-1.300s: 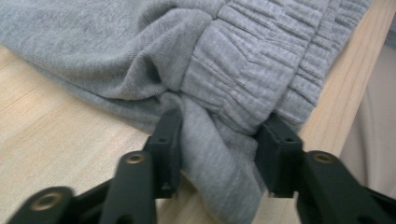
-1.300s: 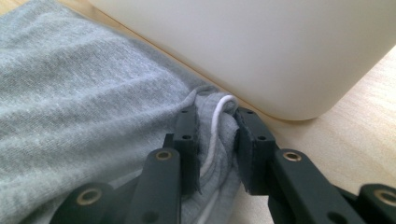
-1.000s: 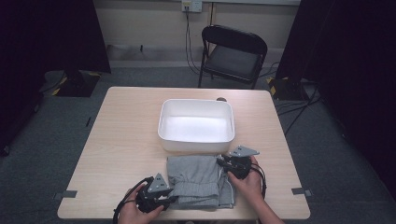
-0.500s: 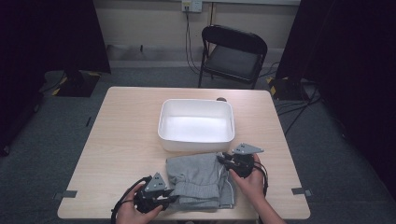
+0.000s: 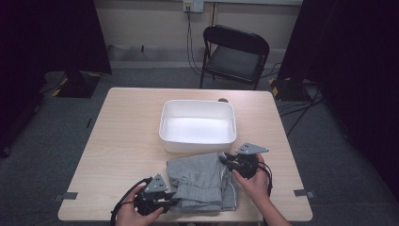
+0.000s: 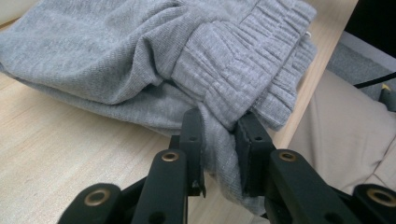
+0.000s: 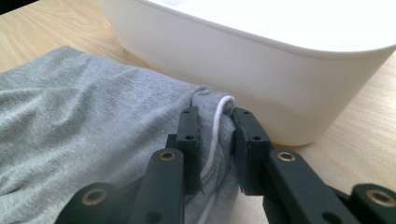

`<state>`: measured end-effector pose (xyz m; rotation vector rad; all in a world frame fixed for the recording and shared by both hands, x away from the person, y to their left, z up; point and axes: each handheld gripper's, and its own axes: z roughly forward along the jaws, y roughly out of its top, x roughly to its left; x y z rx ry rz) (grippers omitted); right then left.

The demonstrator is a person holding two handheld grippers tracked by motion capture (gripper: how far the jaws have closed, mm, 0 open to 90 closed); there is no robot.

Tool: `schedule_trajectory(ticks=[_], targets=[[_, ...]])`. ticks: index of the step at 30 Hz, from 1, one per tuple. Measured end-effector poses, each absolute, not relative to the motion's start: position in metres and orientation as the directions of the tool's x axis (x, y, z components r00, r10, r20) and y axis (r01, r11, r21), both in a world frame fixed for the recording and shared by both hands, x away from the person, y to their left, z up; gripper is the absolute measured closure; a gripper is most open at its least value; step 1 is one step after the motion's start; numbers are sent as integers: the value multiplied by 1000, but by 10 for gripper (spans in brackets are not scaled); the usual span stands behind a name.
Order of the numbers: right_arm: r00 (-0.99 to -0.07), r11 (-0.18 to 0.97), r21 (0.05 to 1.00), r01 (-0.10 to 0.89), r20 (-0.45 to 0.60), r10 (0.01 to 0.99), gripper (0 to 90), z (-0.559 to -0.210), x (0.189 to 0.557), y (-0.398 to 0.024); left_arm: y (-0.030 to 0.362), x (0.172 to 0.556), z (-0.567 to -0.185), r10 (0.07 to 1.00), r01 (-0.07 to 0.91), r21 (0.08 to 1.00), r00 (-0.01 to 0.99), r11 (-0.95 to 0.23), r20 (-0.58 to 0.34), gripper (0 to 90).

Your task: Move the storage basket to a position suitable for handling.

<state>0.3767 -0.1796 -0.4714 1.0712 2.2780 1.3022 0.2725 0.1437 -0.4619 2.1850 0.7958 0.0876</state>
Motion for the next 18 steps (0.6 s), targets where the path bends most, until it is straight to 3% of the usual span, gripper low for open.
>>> schedule_trajectory(ticks=[18], targets=[[-678,295,833,467,124,725,748,-460,378,-182,148,276,-453,564,528,700,797,-481,-213,757]])
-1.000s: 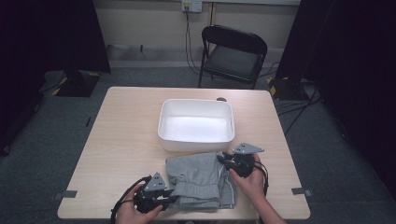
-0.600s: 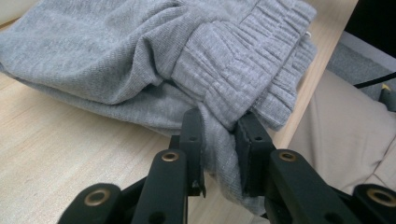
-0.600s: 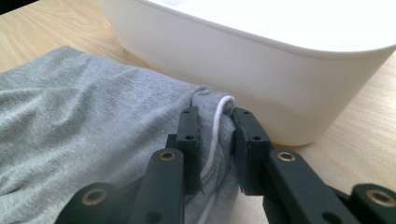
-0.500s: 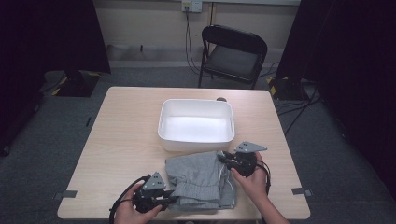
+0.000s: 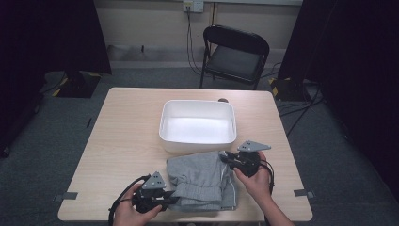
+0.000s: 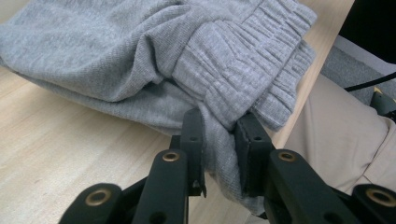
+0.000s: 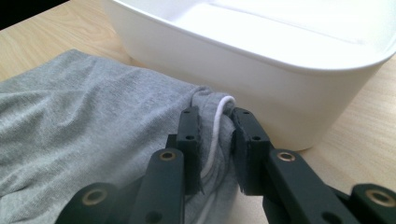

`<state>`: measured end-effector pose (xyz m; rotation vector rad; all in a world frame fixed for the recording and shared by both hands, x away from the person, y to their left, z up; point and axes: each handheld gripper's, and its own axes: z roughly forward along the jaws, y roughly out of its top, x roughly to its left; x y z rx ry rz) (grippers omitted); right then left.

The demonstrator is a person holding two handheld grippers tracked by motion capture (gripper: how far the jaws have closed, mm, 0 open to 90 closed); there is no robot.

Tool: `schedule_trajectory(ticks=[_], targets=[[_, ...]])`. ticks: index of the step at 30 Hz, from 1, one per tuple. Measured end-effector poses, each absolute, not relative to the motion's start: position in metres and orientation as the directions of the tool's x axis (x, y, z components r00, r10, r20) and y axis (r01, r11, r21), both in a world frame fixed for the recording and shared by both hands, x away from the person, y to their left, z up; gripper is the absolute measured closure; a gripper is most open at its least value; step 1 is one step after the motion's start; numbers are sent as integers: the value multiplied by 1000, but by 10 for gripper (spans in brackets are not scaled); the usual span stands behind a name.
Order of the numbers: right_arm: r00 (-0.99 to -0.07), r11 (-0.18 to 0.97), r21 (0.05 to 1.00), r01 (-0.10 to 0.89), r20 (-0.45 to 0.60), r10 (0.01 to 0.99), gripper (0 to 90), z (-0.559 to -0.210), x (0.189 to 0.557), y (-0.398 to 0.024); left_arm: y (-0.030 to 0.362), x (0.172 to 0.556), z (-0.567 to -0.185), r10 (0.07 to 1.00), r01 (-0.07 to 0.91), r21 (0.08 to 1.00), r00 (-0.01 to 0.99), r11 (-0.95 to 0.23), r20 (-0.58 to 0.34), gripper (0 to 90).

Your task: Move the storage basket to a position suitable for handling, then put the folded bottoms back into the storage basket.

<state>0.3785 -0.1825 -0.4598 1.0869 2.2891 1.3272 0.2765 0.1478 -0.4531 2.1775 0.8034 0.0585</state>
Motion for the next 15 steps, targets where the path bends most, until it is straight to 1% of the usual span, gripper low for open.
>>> schedule_trajectory(ticks=[15], targets=[[-688,293,842,454,122,715,749,-443,379,-182,151,280,-435,559,533,702,797,-472,-229,760]])
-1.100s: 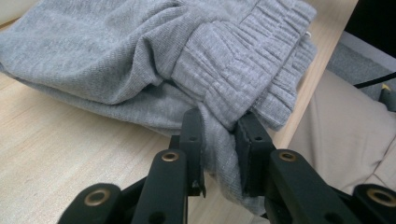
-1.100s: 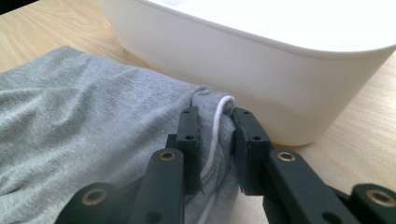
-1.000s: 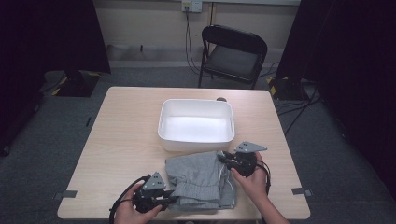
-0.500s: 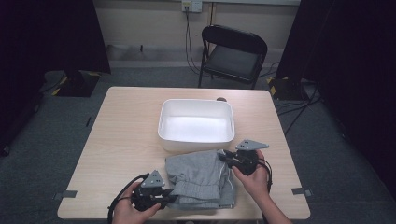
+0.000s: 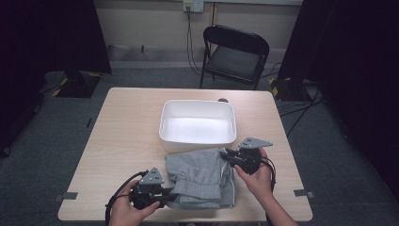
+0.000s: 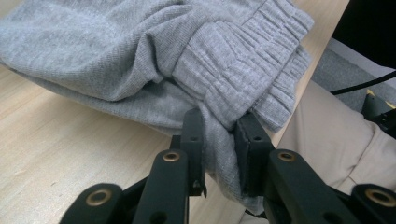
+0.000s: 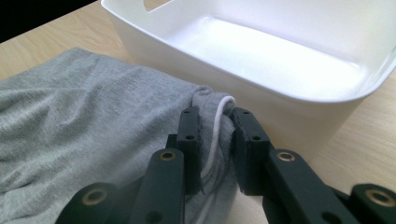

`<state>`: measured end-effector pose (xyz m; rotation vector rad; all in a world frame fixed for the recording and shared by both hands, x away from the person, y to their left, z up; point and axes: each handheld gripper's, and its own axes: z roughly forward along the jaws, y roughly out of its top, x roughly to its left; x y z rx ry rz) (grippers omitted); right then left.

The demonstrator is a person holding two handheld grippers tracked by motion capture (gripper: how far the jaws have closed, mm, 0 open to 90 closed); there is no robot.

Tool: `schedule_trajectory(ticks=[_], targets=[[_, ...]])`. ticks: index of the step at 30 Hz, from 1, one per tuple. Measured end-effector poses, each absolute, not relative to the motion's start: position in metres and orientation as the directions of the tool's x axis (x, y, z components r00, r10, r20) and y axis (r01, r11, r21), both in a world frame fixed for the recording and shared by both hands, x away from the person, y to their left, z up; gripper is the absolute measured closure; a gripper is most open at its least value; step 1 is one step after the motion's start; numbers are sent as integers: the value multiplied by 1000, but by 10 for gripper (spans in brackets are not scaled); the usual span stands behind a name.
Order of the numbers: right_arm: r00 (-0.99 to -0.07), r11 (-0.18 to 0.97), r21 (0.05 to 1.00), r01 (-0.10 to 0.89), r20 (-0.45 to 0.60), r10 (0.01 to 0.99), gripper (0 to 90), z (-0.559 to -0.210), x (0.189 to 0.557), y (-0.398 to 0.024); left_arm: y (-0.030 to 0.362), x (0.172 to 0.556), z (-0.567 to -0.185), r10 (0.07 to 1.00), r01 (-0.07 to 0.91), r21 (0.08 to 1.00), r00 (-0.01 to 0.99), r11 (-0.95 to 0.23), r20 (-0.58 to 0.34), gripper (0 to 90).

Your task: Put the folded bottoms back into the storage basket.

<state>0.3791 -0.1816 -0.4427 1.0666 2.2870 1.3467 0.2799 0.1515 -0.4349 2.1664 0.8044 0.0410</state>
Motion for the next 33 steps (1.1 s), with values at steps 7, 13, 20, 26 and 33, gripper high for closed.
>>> schedule_trajectory(ticks=[7,13,20,26,33], targets=[[-694,296,846,445,116,711,749,-433,380,-181,153,281,-426,554,532,705,799,-469,-234,761],[-695,290,846,447,125,708,749,-426,382,-181,154,283,-420,553,537,707,796,-459,-245,761],[-701,284,851,443,131,701,749,-414,384,-181,159,285,-405,554,528,718,798,-453,-237,761],[-706,290,852,435,124,697,749,-400,385,-178,162,287,-394,556,531,720,795,-447,-241,762],[-710,292,857,424,114,695,749,-384,387,-176,161,288,-380,552,513,726,804,-457,-221,762]])
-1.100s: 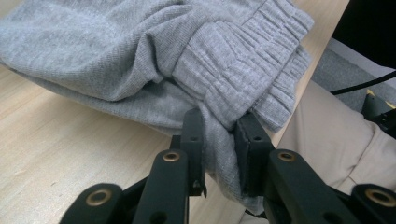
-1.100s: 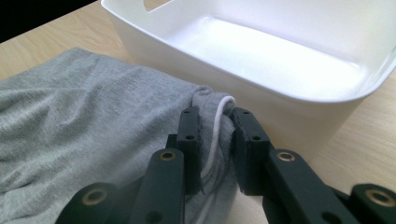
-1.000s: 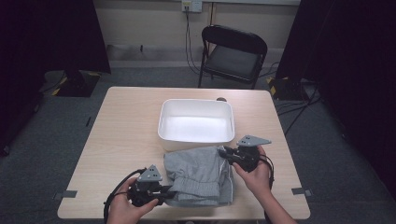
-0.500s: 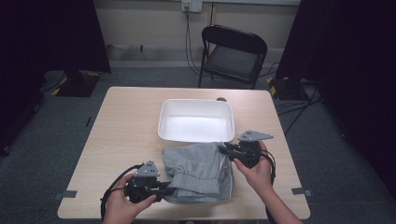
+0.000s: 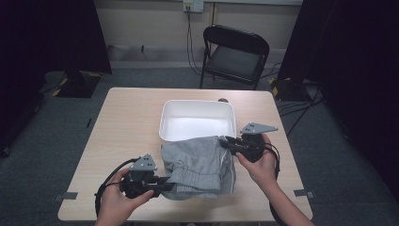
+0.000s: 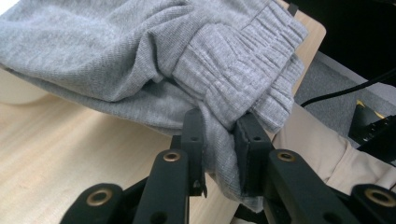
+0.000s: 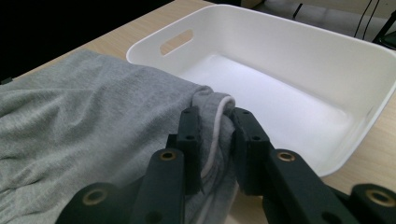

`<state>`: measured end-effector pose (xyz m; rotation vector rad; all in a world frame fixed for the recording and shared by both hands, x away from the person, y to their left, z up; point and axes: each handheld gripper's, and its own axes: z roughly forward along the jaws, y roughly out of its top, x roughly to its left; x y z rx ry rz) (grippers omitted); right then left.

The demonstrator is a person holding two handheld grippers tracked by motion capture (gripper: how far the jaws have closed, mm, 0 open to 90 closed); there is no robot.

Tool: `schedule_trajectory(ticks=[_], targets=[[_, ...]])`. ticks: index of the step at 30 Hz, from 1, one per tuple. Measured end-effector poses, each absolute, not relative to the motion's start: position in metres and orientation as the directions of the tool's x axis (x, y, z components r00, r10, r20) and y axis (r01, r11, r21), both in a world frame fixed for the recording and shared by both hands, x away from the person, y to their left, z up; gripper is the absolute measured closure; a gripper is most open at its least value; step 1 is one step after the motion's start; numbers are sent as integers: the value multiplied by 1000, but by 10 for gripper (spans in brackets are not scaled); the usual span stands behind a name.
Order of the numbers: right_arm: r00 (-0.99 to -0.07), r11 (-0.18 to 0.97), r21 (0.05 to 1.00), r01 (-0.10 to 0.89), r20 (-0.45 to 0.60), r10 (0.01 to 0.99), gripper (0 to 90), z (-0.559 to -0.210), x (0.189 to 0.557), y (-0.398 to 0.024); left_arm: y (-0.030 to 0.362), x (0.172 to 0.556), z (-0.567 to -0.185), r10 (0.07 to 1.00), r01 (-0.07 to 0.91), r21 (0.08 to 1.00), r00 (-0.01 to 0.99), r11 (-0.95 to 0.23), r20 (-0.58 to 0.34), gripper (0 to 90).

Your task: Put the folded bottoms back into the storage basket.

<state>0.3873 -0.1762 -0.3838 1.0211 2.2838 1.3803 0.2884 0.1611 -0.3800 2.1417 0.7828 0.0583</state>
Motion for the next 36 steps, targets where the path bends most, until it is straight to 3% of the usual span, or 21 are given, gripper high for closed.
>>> schedule_trajectory(ticks=[36], targets=[[-674,239,885,399,107,731,750,-323,416,-184,161,325,-325,576,476,771,798,-422,-178,762]])
